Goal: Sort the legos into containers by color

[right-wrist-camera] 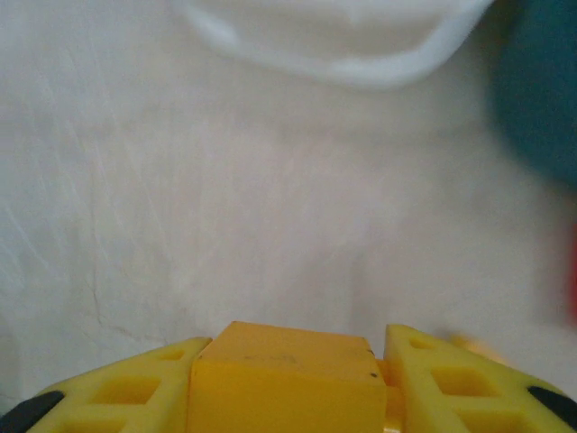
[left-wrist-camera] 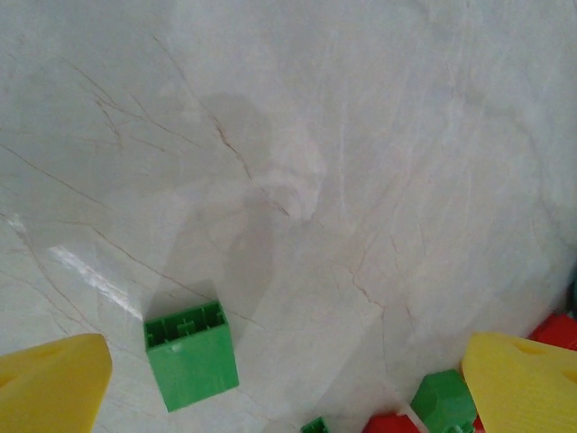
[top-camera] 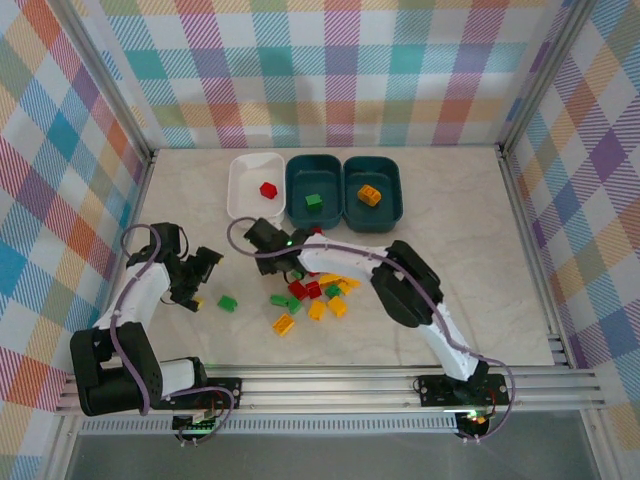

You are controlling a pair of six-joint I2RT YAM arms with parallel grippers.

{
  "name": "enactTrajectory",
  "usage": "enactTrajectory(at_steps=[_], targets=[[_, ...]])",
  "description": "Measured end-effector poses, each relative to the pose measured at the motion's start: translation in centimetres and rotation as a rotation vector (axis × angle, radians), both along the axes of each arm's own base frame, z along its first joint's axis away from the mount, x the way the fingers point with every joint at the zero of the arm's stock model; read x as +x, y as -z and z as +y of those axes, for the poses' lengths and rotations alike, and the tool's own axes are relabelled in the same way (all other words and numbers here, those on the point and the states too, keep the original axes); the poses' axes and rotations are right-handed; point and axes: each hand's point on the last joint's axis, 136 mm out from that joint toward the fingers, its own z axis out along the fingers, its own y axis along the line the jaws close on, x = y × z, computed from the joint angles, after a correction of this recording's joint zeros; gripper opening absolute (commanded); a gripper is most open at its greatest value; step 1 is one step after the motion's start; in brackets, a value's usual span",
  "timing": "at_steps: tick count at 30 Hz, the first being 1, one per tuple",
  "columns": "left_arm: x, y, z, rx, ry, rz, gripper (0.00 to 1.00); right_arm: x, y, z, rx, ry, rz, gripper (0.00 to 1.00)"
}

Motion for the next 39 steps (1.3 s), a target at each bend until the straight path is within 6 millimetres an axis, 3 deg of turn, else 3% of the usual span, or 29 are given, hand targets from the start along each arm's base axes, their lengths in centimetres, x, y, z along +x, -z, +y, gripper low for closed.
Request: enactTrajectory(at_steps=[3, 4, 6, 10, 13, 16, 20, 22, 25, 33, 39], targets=[[-0.1, 0.0, -1.4, 0.006, 0.055, 0.001, 0.99, 4.9, -4.9, -4.3, 0.062, 0.09, -0.08, 0.4], [-0.2, 0.1, -1.7, 0.011, 0.069, 0.002, 0.99, 7.0, -6.1, -6.6, 0.074, 0.138, -0.101, 0.41], [-0.4, 0.2, -2.2, 0.018, 0.088, 0.007, 0.99, 10.7, -6.8, -11.1, 0.076, 0.23, -0.117, 0.41], [-1.9, 1.6, -2.1, 0.03, 0.085, 0.046, 0.99, 15.9, -4.1, -20.5, 0.026, 0.403, -0.066, 0.41], [-3.0, 2.7, -2.2, 0.031, 0.083, 0.084, 0.97, 17.1, -1.1, -24.3, -0.016, 0.467, -0.001, 0.42], [-3.2, 3.0, -2.3, 0.03, 0.086, 0.095, 0.97, 16.9, 1.2, -25.0, -0.043, 0.463, 0.061, 0.43], [-3.2, 3.3, -2.4, 0.03, 0.093, 0.107, 0.97, 17.0, 2.2, -24.3, -0.045, 0.434, 0.097, 0.48], [-3.2, 3.5, -2.4, 0.03, 0.093, 0.112, 0.97, 17.1, 2.0, -24.2, -0.043, 0.428, 0.101, 0.59], [-3.0, 4.0, -2.5, 0.03, 0.096, 0.118, 0.97, 17.2, 1.4, -24.0, -0.042, 0.417, 0.094, 0.67], [-3.2, 5.1, -2.4, 0.032, 0.095, 0.157, 0.91, 16.9, 1.0, -24.4, -0.05, 0.417, 0.089, 0.7], [-3.5, 5.3, -2.2, 0.047, 0.094, 0.176, 0.81, 13.6, -1.7, -25.6, -0.03, 0.417, 0.062, 0.7]])
